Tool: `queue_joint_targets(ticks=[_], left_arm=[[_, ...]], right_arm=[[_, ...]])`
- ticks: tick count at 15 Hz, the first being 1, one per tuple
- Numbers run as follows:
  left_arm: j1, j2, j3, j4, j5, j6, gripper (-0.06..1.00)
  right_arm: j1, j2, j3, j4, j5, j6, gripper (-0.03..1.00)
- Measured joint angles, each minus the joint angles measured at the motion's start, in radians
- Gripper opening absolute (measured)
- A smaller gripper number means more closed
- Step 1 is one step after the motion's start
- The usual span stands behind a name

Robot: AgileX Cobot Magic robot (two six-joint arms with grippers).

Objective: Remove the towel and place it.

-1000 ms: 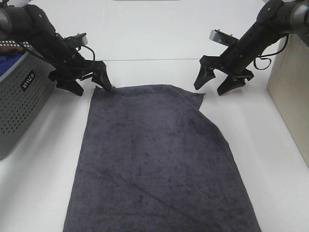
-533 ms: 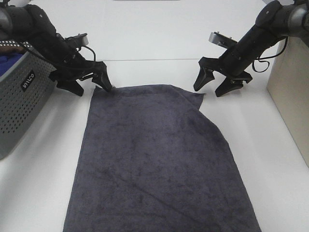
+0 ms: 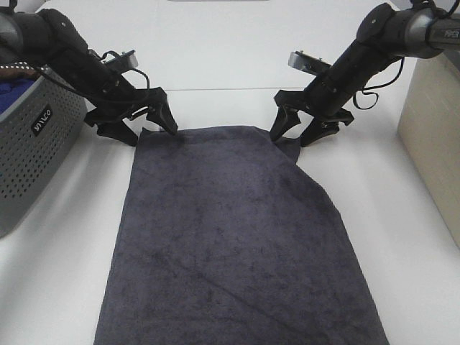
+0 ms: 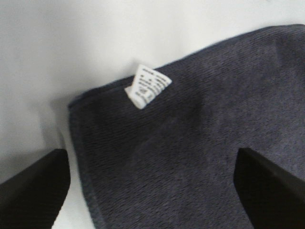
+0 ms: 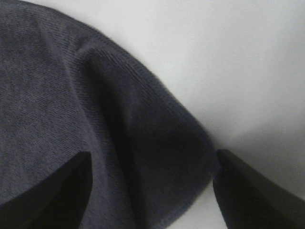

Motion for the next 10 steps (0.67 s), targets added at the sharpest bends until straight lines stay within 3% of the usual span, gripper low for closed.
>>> queue_joint_targets(ticks=[5,10], left_arm=[[-0.073,0.009,0.000,-0.029,-0.029,-0.012,0.76],[-0.075,0.017,0.000,-0.018,-0.034,-0.020,0.47]], right_arm=[[0.035,0.003,0.000,-0.015,-0.018,0.000,0.56],[0.035,0.006,-0.001,-0.061,-0.026,0.000,0.34]])
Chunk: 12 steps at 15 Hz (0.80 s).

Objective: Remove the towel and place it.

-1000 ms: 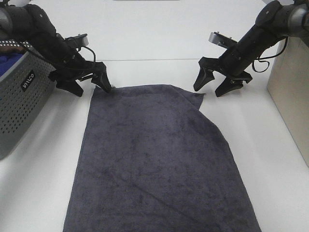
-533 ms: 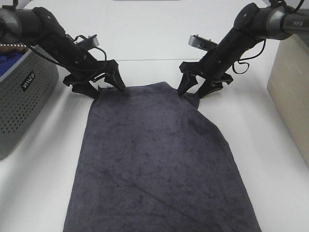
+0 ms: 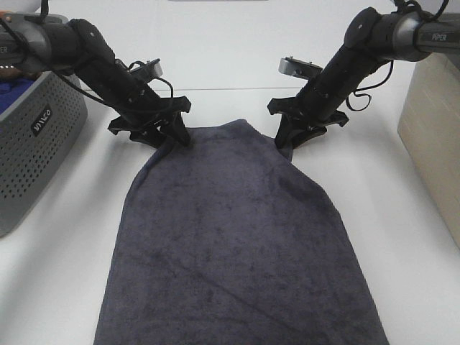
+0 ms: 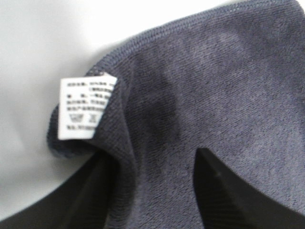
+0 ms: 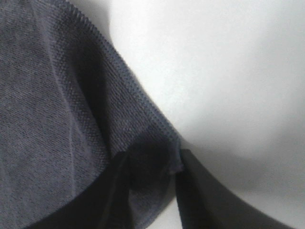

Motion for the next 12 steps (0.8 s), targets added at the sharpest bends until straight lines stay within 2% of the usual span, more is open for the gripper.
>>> queue_joint_targets(ticks=[2,4,5,8,10,12], left_arm=[[0.000,0.006,0.001,0.002,0.001,0.000,0.33],[0.000,0.009,0.001,0.009,0.002,0.000,0.14],[0.000,0.009,0.003,0.014,0.002,0.001,0.05],[-0.001,0.009,0.003,0.032,0.002,0.011,0.02],[-0.002,0.009,0.003,0.045,0.000,0.025,0.02],[-0.005,0.008,-0.022,0.106,-0.006,0.036,0.02]], right_arm=[[0.000,0.004,0.000,-0.006,-0.012,0.000,0.17],[0.000,0.006,0.000,-0.019,-0.025,0.001,0.01],[0.000,0.006,-0.001,-0.028,-0.030,0.001,0.01],[0.000,0.001,-0.003,-0.079,-0.051,0.001,0.01],[0.000,-0.008,-0.003,-0.164,-0.098,0.001,0.01],[0.000,-0.020,-0.003,-0.291,-0.153,0.001,0.01]])
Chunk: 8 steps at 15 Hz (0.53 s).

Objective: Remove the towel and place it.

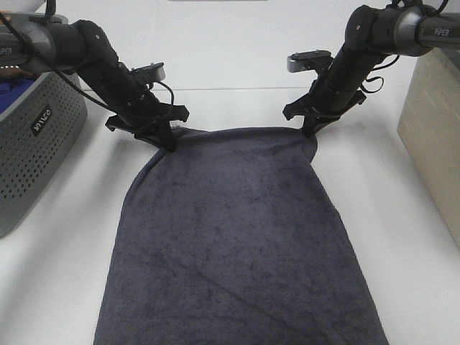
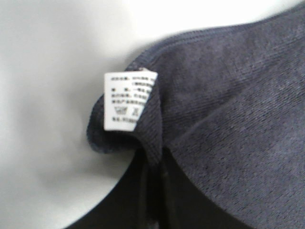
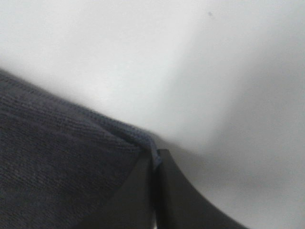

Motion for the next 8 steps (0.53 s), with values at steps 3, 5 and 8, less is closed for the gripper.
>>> queue_joint_targets(ticks=[3,5,8], left_arm=[[-0.001,0.012,-0.049,0.054,-0.018,0.003,0.02],[-0.001,0.018,-0.078,0.078,-0.047,0.006,0.02],[-0.001,0.021,-0.082,0.082,-0.124,0.006,0.02]], right_arm=[[0.000,-0.016,0.003,-0.052,-0.077,-0.024,0.01],[0.000,-0.020,0.003,-0.053,-0.163,-0.036,0.01],[0.000,-0.022,0.003,-0.047,-0.266,-0.037,0.01]])
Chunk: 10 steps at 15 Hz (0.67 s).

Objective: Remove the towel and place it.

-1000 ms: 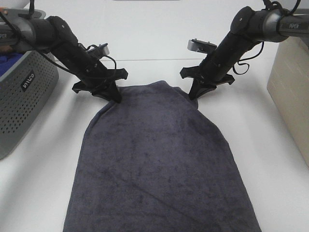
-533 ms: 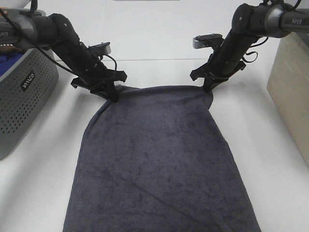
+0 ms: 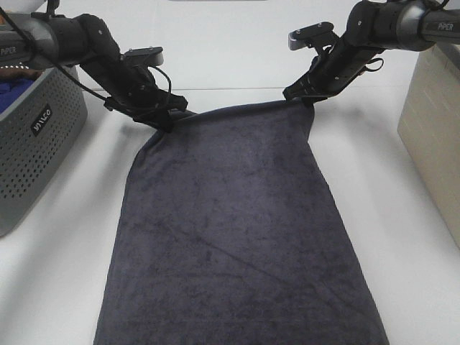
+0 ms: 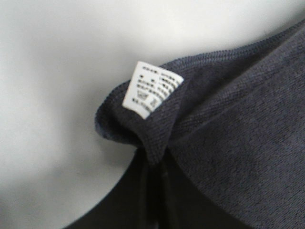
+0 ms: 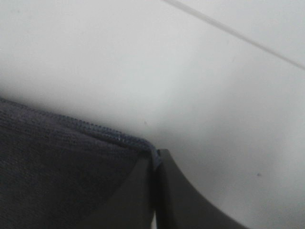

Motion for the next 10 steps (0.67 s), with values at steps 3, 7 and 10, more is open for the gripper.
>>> queue_joint_targets(ticks=[3,7,10], left_arm=[[0.000,0.001,0.000,-0.073,-0.146,0.006,0.02],[-0.010,0.001,-0.001,-0.095,-0.359,0.151,0.02],[-0.038,0.001,-0.001,-0.095,-0.467,0.252,0.02]], right_arm=[[0.000,-0.017,0.001,0.007,-0.122,0.000,0.01],[0.000,-0.019,0.001,-0.020,-0.236,0.000,0.01],[0.000,-0.019,0.001,-0.059,-0.270,0.000,0.01]])
